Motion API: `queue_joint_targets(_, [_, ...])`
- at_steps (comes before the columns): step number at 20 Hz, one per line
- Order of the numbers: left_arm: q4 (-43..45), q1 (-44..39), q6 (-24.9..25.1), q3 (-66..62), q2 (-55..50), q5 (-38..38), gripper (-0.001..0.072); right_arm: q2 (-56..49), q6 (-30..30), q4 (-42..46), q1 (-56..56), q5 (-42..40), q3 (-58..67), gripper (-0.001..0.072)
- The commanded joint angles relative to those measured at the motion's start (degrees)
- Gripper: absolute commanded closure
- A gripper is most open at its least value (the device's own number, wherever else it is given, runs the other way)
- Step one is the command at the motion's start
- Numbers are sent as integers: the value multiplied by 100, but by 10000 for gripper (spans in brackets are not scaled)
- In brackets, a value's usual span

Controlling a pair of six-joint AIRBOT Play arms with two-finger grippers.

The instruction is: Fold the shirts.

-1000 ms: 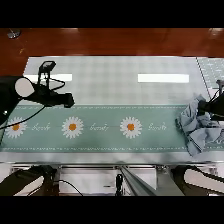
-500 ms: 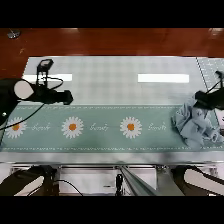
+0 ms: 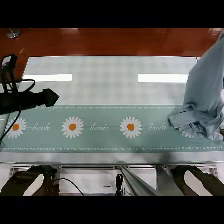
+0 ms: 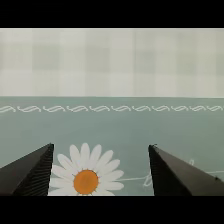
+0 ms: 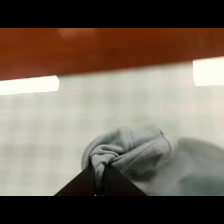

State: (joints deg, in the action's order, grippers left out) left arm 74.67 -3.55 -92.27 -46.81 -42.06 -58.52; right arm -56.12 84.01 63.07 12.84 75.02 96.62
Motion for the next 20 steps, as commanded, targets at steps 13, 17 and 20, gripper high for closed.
queue_joint_targets(13, [-531, 31, 9, 584, 531, 50, 4, -229, 409, 553, -3910, -140, 835, 690])
queue_joint_targets(17, [-533, 31, 9, 584, 531, 48, 5, -286, 918, 693, -4433, -621, -1720, 690])
queue_joint_targets(20, [-586, 31, 9, 584, 531, 48, 5, -570, 1143, -48, -4819, -2181, -3871, 689])
